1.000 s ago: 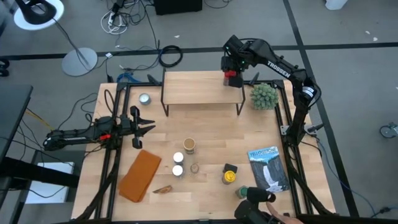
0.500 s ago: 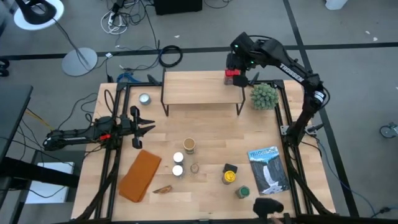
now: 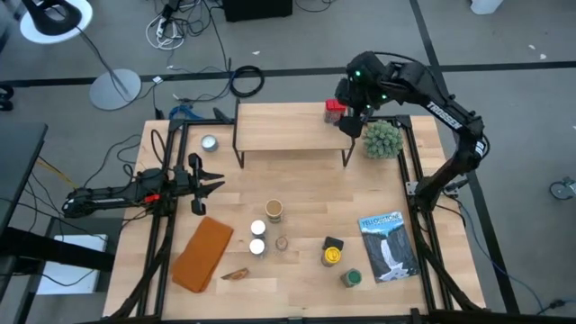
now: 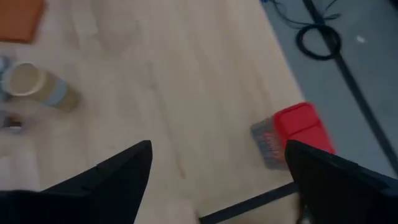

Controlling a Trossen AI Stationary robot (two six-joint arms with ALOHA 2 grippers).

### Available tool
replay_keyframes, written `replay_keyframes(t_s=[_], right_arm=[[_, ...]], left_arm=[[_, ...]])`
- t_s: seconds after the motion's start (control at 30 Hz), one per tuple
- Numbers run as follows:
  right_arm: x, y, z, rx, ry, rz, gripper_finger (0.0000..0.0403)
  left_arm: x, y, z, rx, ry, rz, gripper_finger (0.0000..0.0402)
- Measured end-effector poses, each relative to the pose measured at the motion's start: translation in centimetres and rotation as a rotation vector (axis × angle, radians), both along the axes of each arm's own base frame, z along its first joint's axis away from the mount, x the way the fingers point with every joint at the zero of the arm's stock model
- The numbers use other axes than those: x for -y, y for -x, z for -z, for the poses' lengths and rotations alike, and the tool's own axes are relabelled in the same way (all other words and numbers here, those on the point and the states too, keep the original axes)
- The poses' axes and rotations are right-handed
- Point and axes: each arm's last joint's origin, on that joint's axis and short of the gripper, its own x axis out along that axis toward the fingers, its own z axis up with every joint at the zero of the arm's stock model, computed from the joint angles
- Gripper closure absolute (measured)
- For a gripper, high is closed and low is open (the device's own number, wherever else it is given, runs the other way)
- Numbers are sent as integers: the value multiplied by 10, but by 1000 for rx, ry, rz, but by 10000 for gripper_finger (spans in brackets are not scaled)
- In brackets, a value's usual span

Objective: Shelf spices
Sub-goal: Put the green seasoning can on the shelf

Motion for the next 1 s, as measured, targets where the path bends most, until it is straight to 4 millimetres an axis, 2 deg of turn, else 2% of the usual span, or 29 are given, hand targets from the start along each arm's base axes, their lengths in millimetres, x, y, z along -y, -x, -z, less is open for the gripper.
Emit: replay_keyframes(t_s=[0.17, 0.3, 0.57, 0.7, 0.77, 0.87, 1.0], right_arm=[[-13, -11, 5, 59, -113, -92, 39], [-18, -22, 23, 39, -151, -125, 37], [-22, -35, 89, -80, -210, -97, 41], [-32, -29, 125, -154, -186, -49, 45], [-41, -21, 136, -158, -176, -31, 48], [-57, -7, 146, -114, -163, -4, 53], [-83, 15, 149, -19, -133, 32, 57]], left_arm=[[0, 0, 0, 0, 0, 0, 310], [0, 0, 0, 0, 0, 0, 310], [0, 0, 0, 0, 0, 0, 310], [0, 0, 0, 0, 0, 0, 310], [0, 0, 0, 0, 0, 0, 310], [0, 0, 0, 0, 0, 0, 310], [0, 0, 0, 0, 0, 0, 310]])
